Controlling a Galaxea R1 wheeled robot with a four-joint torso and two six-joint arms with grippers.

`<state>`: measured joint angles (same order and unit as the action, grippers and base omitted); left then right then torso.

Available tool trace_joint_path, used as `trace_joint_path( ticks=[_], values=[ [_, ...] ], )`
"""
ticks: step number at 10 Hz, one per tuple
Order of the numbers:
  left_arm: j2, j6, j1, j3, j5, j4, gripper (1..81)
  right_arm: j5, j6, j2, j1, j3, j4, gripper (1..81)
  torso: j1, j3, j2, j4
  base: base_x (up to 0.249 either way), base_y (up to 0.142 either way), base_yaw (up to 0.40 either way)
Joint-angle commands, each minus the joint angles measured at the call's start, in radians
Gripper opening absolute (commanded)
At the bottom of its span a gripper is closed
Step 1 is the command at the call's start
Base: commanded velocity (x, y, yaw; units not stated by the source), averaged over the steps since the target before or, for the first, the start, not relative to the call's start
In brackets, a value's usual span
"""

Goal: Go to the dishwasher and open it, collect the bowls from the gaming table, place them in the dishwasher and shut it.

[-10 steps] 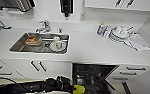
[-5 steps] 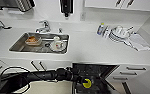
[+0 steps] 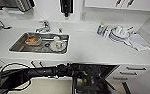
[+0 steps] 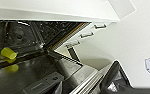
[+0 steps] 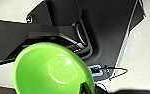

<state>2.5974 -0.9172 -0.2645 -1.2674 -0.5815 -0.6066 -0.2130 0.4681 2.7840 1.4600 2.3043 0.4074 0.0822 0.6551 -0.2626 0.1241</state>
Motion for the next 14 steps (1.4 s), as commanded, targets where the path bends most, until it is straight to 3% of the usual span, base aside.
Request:
trace_joint_path(
  ticks=[1,2,3,4,6,7,10,11,13,14],
  values=[
    [-0.15,0.015,-0.018,0.106,0.0,-0.019,81.1,0.026,0.003,-0.071,0.003,-0.051,0.005,1.0,0.0,0.0,0.0,0.0,0.0,0.0,0.0],
    [-0.237,0.081,-0.122,0.164,0.003,-0.068,81.1,0.003,0.004,-0.116,-0.002,-0.081,0.005,1.0,0.0,0.0,0.0,0.0,0.0,0.0,0.0],
    [-0.31,0.106,-0.234,0.192,0.006,-0.16,81.1,-0.047,0.012,-0.166,-0.005,-0.115,0.002,1.0,0.0,0.0,0.0,0.0,0.0,0.0,0.0],
    [-0.371,0.107,-0.346,0.203,0.02,-0.232,81.1,-0.071,0.029,-0.214,-0.011,-0.153,0.002,1.0,0.0,0.0,0.0,0.0,0.0,0.0,0.0],
    [-0.427,0.107,-0.584,0.145,0.165,-0.361,81.1,-0.08,0.056,-0.312,-0.037,-0.268,0.007,1.0,0.0,0.0,0.0,0.0,0.0,0.0,0.0],
    [-0.418,0.109,-0.678,0.078,0.234,-0.401,81.1,-0.08,0.064,-0.362,-0.054,-0.339,0.007,1.0,0.0,0.0,0.0,0.0,0.0,0.0,0.0],
    [-0.335,0.109,-0.867,-0.15,0.356,-0.472,81.1,-0.08,0.092,-0.539,-0.118,-0.559,0.007,1.0,0.0,0.0,0.0,0.0,0.0,0.0,0.0],
    [-0.315,0.109,-0.908,-0.211,0.394,-0.472,81.1,-0.078,0.099,-0.599,-0.147,-0.639,0.007,1.0,0.0,0.0,0.0,0.0,0.0,0.0,0.0],
    [-0.24,0.109,-1.009,-0.386,0.535,-0.47,81.1,-0.078,0.099,-0.676,-0.207,-0.744,-0.002,1.0,0.0,0.0,0.0,0.0,0.0,0.0,0.0],
    [-0.181,0.107,-1.055,-0.522,0.635,-0.463,81.1,-0.075,0.099,-0.697,-0.248,-0.778,-0.009,1.0,0.0,0.0,0.0,0.0,0.0,0.0,0.0]
  ],
)
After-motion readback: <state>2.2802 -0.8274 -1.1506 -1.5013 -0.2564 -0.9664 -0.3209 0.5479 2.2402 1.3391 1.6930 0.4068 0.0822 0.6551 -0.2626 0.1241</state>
